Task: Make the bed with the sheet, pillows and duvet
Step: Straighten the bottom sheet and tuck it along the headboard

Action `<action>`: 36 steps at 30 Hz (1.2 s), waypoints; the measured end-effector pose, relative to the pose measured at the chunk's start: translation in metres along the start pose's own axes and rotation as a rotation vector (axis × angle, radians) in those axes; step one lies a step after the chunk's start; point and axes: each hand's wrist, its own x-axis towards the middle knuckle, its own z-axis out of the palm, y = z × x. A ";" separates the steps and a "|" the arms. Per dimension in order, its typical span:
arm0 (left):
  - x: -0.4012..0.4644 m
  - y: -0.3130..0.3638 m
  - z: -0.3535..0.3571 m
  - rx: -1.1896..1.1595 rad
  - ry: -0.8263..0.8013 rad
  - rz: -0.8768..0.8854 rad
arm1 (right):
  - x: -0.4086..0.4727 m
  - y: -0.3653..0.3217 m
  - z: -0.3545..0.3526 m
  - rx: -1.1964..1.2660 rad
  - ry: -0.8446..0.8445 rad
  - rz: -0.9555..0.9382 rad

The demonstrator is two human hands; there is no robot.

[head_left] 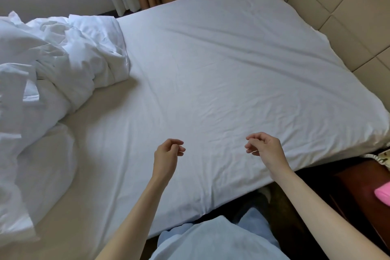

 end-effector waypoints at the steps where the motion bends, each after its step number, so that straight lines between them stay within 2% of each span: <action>1: 0.000 0.004 0.012 0.002 0.000 0.003 | 0.008 0.000 -0.010 -0.002 -0.008 0.005; 9: -0.012 0.032 0.132 -0.157 0.167 -0.064 | 0.087 -0.011 -0.134 -0.131 -0.133 -0.024; 14: -0.026 0.046 0.217 -0.140 0.147 -0.096 | 0.131 -0.023 -0.212 -0.173 -0.148 -0.050; 18: -0.036 0.057 0.253 -0.157 0.133 -0.126 | 0.154 -0.026 -0.256 -0.153 -0.107 -0.052; 27: -0.026 0.069 0.281 -0.192 0.122 -0.153 | 0.156 -0.002 -0.286 -0.058 0.005 0.043; 36: 0.002 0.107 0.299 -0.201 0.023 -0.053 | 0.168 -0.025 -0.275 -0.009 0.076 -0.026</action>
